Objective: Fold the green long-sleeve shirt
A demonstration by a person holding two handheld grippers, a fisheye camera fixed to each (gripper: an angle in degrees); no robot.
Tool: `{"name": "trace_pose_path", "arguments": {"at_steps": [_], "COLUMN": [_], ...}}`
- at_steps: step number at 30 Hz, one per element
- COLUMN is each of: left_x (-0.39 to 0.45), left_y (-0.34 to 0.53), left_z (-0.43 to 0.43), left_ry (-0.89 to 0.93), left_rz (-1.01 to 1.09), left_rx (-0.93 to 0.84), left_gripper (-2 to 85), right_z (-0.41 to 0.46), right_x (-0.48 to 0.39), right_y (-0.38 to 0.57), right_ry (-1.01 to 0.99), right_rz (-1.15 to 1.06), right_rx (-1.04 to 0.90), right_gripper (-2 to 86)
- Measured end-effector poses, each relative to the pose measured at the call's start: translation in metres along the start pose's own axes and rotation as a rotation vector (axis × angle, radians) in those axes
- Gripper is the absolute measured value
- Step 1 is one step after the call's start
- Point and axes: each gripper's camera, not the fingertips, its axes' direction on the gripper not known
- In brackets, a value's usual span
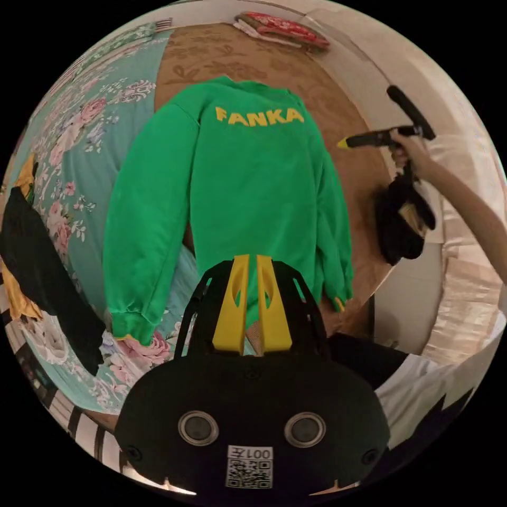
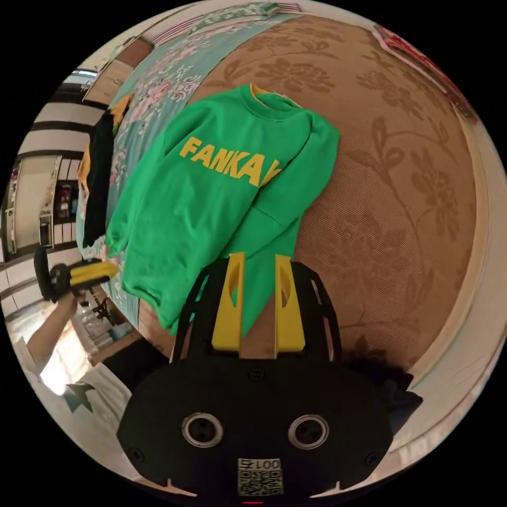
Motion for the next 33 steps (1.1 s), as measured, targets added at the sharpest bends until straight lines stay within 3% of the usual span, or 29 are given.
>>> {"name": "trace_pose_path", "arguments": {"at_steps": [2,4,9,13,20,28,31,33], "left_x": [0.009,0.007,-0.026,-0.067,-0.123,-0.124,-0.142,-0.159], "left_y": [-0.027,-0.046,-0.081,-0.101,-0.127,-0.126,-0.124,-0.123], "left_z": [0.051,0.085,0.130,0.141,0.165,0.191,0.195,0.194], "left_ry": [-0.303,-0.399,-0.377,-0.244,-0.127,-0.378,-0.346,-0.279], "left_rz": [-0.011,0.051,0.057,0.035,0.028,0.139,0.099,0.048], "left_rx": [-0.140,-0.202,-0.243,-0.228,-0.231,-0.158,-0.128,-0.107], "left_gripper": [-0.9,-0.9,-1.0,-1.0,-1.0,-1.0,-1.0,-1.0], "right_z": [0.004,0.007,-0.005,-0.055,-0.152,-0.146,-0.116,-0.106], "right_x": [0.019,0.034,0.050,0.076,0.199,0.279,0.267,0.239], "right_y": [-0.027,-0.052,-0.102,-0.103,-0.114,-0.183,-0.187,-0.158], "right_ry": [0.033,0.040,0.086,0.110,-0.005,0.391,0.518,0.593], "right_rz": [0.089,0.169,0.102,0.069,0.120,0.301,0.315,0.300], "right_rx": [0.038,0.064,0.032,0.032,-0.040,-0.018,-0.004,0.113], "right_gripper": [10.9,10.9,4.7,2.9,2.0,3.0,3.0,2.5]}}
